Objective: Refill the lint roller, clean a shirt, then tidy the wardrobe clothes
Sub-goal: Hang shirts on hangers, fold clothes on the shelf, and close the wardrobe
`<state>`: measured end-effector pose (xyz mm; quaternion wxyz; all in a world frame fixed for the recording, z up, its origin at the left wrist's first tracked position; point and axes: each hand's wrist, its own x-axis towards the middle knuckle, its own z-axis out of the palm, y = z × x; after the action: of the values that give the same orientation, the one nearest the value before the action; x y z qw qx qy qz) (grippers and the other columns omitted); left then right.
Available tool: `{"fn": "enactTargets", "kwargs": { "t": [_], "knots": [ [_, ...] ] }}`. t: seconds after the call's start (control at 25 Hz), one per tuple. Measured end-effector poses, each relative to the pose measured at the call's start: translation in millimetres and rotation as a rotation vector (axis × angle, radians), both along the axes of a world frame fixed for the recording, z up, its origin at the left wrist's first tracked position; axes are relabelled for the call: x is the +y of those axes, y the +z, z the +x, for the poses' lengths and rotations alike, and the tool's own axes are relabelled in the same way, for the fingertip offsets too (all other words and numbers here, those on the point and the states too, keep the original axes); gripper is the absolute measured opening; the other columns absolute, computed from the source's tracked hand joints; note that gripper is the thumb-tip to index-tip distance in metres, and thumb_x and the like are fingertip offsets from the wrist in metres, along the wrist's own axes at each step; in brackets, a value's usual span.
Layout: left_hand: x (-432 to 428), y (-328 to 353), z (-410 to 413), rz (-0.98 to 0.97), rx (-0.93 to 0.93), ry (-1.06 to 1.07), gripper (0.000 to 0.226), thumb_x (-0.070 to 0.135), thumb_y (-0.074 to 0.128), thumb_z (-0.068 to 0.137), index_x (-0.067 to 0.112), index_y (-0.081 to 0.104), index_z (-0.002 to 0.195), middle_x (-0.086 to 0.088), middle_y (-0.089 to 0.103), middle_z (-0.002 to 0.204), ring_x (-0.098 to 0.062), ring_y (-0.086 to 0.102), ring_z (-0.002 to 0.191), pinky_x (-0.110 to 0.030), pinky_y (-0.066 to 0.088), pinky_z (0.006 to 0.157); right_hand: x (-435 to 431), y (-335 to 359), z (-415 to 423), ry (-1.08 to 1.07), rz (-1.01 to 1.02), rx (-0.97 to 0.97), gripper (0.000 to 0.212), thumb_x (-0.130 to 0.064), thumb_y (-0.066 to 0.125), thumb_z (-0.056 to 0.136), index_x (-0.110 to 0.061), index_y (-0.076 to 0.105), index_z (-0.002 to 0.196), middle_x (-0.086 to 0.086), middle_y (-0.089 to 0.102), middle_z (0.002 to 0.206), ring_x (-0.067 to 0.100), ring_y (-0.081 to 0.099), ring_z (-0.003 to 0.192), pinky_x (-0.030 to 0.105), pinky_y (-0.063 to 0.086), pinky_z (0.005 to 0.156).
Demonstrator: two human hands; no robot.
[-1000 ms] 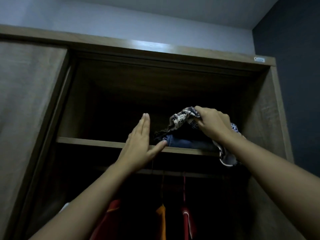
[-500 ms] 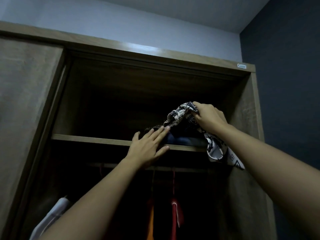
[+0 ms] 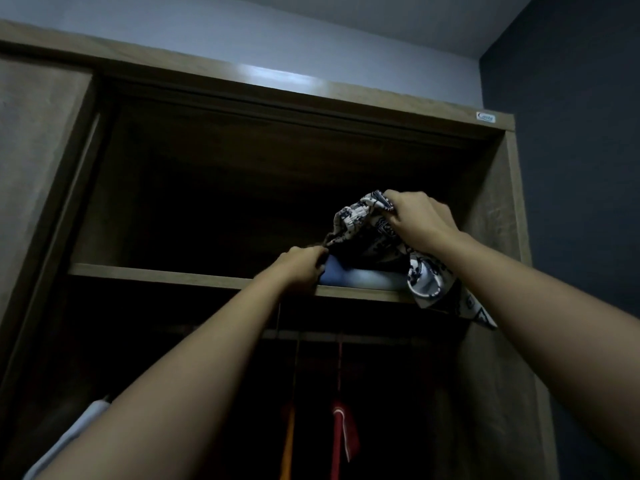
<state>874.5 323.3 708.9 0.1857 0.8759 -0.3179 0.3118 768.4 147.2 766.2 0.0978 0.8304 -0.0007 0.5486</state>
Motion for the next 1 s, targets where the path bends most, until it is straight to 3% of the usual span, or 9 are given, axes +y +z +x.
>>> {"fn": "enactTargets", "kwargs": {
  "t": [0.12,0.28,0.4,0.52,0.64,0.76,0.92,1.0],
  "knots": [
    [-0.3,5.2,10.1,0.036,0.029,-0.015,0.04,0.023,0.044,0.097,0.027,0.046,0.137,-0.006,0.053,0.134,-0.024,0.053,0.117,-0.027,0.038,0.082,-9.5,13.5,-8.4,0.029,0.089,-0.168,0.02,-0.026,0.046,0.091,-0.019,0.054,0.108,0.011,0.063,0.112,0.035,0.059,0.102,0.035,0.04,0.071],
    [0.5,6.5,12.8,-0.009,0.069,-0.049,0.039,0.021,0.046,0.096,0.025,0.049,0.135,-0.004,0.055,0.133,-0.017,0.055,0.108,-0.028,0.042,0.085,-12.3,23.2,-22.4,0.117,0.164,-0.414,0.019,-0.019,0.044,0.089,-0.013,0.053,0.105,0.015,0.064,0.109,0.038,0.059,0.097,0.035,0.035,0.068],
    [1.6,8.7,7.9,-0.017,0.092,-0.058,0.038,0.019,0.047,0.096,0.021,0.049,0.134,-0.005,0.056,0.13,-0.011,0.05,0.094,-0.026,0.039,0.08,-8.6,35.7,-29.9,0.185,0.172,-0.525,0.02,-0.019,0.043,0.09,-0.013,0.055,0.105,0.012,0.065,0.108,0.037,0.059,0.096,0.033,0.033,0.067],
    [2.3,5.5,5.5,-0.056,0.094,-0.078,0.037,0.019,0.048,0.096,0.02,0.05,0.133,-0.005,0.057,0.128,-0.01,0.049,0.093,-0.025,0.039,0.08,-14.0,47.9,-39.5,0.211,0.132,-0.566,0.019,-0.024,0.045,0.093,-0.016,0.058,0.105,0.01,0.067,0.105,0.034,0.061,0.094,0.031,0.033,0.066],
    [2.0,3.3,5.0,-0.122,0.089,-0.08,0.036,0.02,0.05,0.095,0.019,0.049,0.131,-0.005,0.057,0.126,-0.01,0.05,0.091,-0.024,0.04,0.076,-25.1,38.1,-45.5,0.116,0.015,-0.207,0.029,-0.024,0.05,0.092,-0.024,0.056,0.12,0.009,0.061,0.122,0.032,0.058,0.107,0.034,0.041,0.074],
    [2.3,1.5,4.1,-0.168,0.077,-0.072,0.034,0.022,0.052,0.093,0.021,0.049,0.127,-0.006,0.058,0.117,-0.011,0.054,0.087,-0.024,0.045,0.071,-34.2,9.1,-28.9,-0.105,-0.104,0.129,0.034,-0.024,0.052,0.089,-0.029,0.051,0.123,0.01,0.06,0.125,0.033,0.057,0.111,0.037,0.044,0.079],
    [2.7,0.0,4.4,-0.2,0.056,-0.029,0.039,0.026,0.055,0.091,0.021,0.046,0.129,-0.005,0.057,0.109,-0.012,0.055,0.086,-0.023,0.048,0.07,-41.8,-14.6,-4.4,-0.001,0.051,0.364,0.056,-0.026,0.056,0.08,-0.041,0.038,0.132,0.002,0.055,0.128,0.027,0.053,0.116,0.038,0.045,0.087],
    [2.5,0.5,3.6,-0.182,0.05,0.005,0.038,0.029,0.054,0.092,0.019,0.049,0.127,-0.006,0.058,0.109,-0.011,0.053,0.085,-0.021,0.044,0.067,-39.5,-16.6,1.5,0.062,0.136,0.498,0.059,-0.049,0.059,0.071,-0.046,0.041,0.127,0.0,0.054,0.13,0.023,0.052,0.114,0.04,0.045,0.093]
  ]
}}
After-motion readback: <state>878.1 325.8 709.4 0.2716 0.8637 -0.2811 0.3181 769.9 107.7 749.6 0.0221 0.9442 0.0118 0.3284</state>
